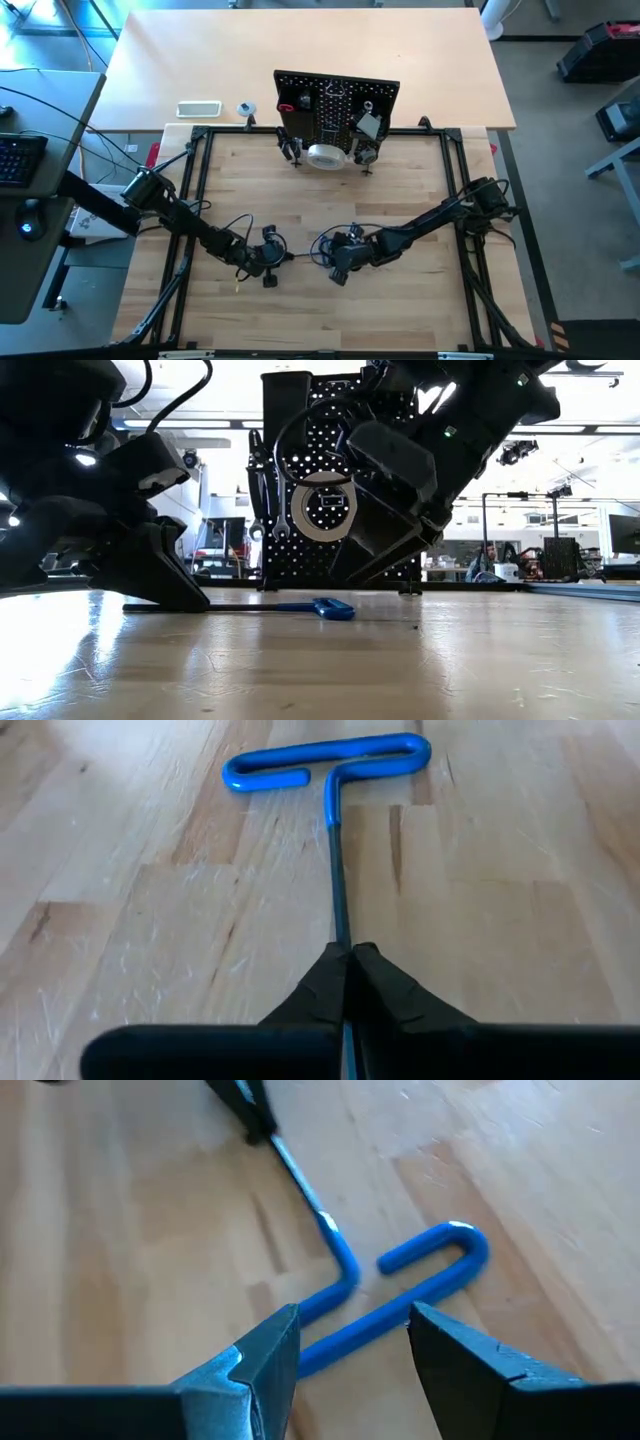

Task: Hang tools onto peg board
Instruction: Hang the blue allen wrench on the pegboard

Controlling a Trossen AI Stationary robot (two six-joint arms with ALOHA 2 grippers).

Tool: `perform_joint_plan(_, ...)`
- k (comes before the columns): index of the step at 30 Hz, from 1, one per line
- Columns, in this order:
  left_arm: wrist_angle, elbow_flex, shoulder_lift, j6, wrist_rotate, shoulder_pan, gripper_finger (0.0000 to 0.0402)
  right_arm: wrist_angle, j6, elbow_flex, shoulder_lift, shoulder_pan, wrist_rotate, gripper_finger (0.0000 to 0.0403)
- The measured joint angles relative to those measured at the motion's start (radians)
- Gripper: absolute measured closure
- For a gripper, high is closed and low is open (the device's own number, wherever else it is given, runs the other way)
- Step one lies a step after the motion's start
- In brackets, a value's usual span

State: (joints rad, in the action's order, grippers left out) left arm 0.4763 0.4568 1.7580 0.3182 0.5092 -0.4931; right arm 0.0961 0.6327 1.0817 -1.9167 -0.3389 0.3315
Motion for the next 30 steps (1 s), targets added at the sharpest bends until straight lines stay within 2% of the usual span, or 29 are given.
perform_joint_plan(7,0.008,0.001,0.001,-0.032,0.012,-0.002,0.0401,-0.078,0.052,0.0,-0.048,-0.028,-0.013,0.0219)
perform_joint_plan(14,0.05,0.001,0.002,-0.059,0.022,-0.008,0.0401,-0.083,0.163,0.002,-0.08,-0.056,0.031,0.0219)
perform_joint_plan(20,0.045,0.002,0.001,-0.058,0.013,-0.006,0.0401,-0.04,0.3,0.002,-0.084,-0.072,0.025,0.0219)
perform_joint_plan(25,0.047,0.002,0.001,-0.059,0.008,-0.002,0.0401,-0.058,0.426,0.002,-0.09,-0.067,0.025,0.0219)
perform_joint_plan(30,0.056,0.002,0.001,-0.067,-0.008,0.008,0.0401,-0.099,0.455,-0.002,-0.1,-0.032,-0.013,0.0219)
